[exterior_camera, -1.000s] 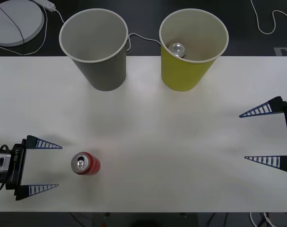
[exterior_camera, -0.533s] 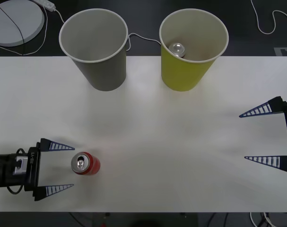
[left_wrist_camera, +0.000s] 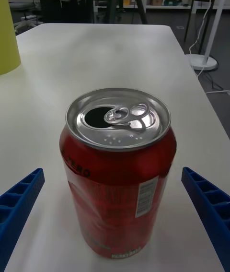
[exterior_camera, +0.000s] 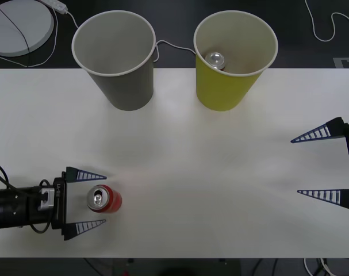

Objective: Put the can into the green bin and the plastic bottle into the gray bin

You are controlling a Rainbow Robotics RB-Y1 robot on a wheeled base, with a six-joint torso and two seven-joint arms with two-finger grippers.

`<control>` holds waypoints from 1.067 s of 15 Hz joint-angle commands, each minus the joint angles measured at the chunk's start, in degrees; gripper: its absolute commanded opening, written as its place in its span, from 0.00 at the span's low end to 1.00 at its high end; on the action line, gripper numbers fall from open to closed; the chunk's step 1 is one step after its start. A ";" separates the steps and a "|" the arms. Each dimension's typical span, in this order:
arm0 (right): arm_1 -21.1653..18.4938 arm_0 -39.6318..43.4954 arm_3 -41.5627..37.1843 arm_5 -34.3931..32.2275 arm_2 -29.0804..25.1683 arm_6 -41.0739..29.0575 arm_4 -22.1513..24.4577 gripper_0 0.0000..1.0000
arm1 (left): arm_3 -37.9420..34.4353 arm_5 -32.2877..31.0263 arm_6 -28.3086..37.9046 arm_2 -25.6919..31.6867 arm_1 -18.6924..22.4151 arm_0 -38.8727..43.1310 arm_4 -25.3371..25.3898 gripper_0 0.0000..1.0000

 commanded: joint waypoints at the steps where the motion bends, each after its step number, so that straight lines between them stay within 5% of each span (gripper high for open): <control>1: 0.00 0.00 0.01 0.00 0.00 0.00 0.00 1.00 | -0.01 0.94 -0.09 0.01 -1.41 -0.38 -0.10 1.00; 8: 0.00 0.00 0.01 0.00 0.00 0.00 0.00 1.00 | -0.01 2.34 0.00 0.01 -4.40 -0.56 -0.37 1.00; 9: 0.00 0.00 0.01 0.00 0.00 0.00 0.00 1.00 | -0.01 2.34 0.09 0.01 -4.40 -0.65 -0.37 0.91; 10: 0.00 0.00 0.01 0.00 0.00 0.00 0.00 1.00 | -0.01 2.43 0.44 0.01 -4.40 -0.56 -0.37 0.29; 11: 0.00 0.00 0.01 0.00 0.00 0.00 0.00 1.00 | -0.01 2.34 0.62 0.01 -4.49 -0.65 -0.28 0.12; 13: 0.00 0.00 0.01 0.00 0.00 0.00 0.00 1.00 | -0.01 2.34 1.14 0.01 -4.66 -0.65 -0.28 0.00; 16: 0.00 0.00 0.01 0.00 0.00 0.00 0.00 1.00 | -0.01 2.34 1.41 0.01 -4.66 -0.65 -0.28 0.00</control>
